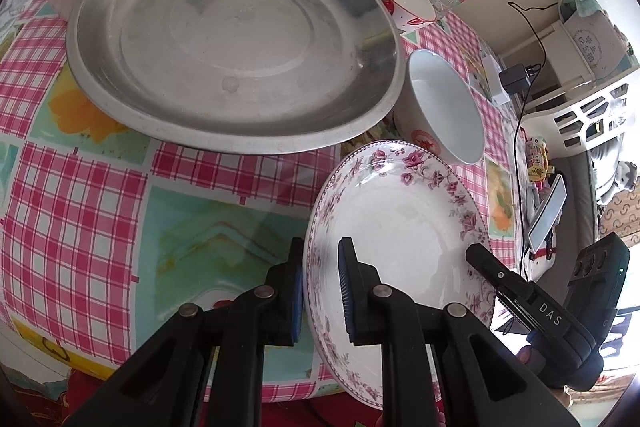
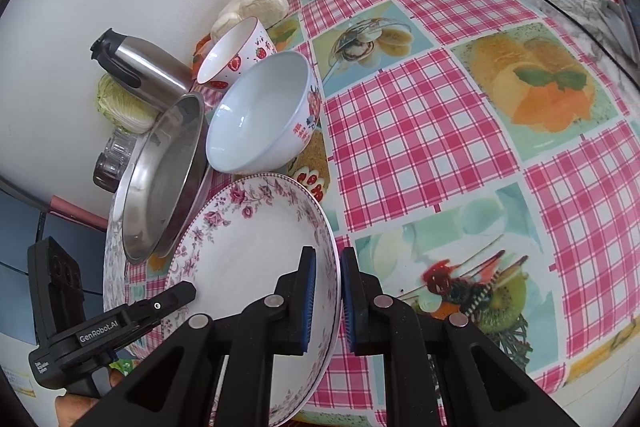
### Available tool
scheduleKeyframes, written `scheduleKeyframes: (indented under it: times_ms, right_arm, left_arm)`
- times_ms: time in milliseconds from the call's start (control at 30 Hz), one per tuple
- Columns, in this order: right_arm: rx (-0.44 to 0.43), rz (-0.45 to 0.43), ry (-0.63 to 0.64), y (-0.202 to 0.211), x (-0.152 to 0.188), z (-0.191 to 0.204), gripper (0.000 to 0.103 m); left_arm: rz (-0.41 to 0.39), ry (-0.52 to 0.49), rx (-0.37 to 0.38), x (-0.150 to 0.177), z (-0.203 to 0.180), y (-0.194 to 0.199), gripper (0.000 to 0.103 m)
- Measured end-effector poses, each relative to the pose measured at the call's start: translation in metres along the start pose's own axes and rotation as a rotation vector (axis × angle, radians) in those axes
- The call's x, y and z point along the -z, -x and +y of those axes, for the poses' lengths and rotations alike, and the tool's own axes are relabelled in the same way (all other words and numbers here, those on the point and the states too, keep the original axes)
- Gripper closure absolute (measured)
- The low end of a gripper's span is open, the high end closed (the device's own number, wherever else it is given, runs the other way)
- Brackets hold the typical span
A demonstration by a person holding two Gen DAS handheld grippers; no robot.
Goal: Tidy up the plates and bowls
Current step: 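Lift the rose plate rim with both grippers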
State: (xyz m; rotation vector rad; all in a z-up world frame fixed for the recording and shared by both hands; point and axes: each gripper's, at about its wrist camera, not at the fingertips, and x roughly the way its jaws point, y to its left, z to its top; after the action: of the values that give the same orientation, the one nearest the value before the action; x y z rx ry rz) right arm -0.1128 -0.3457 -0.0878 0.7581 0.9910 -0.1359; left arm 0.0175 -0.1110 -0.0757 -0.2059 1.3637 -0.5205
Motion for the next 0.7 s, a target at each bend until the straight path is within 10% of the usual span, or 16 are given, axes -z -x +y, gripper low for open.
scheduleKeyframes:
  times_ms: [700]
  right_arm:
    - [-0.022,-0.072,0.031,0.030,0.008,0.007,0.089]
  left_arm:
    - [-0.050,-0.049,0.013,0.001,-0.002,0.022,0.086]
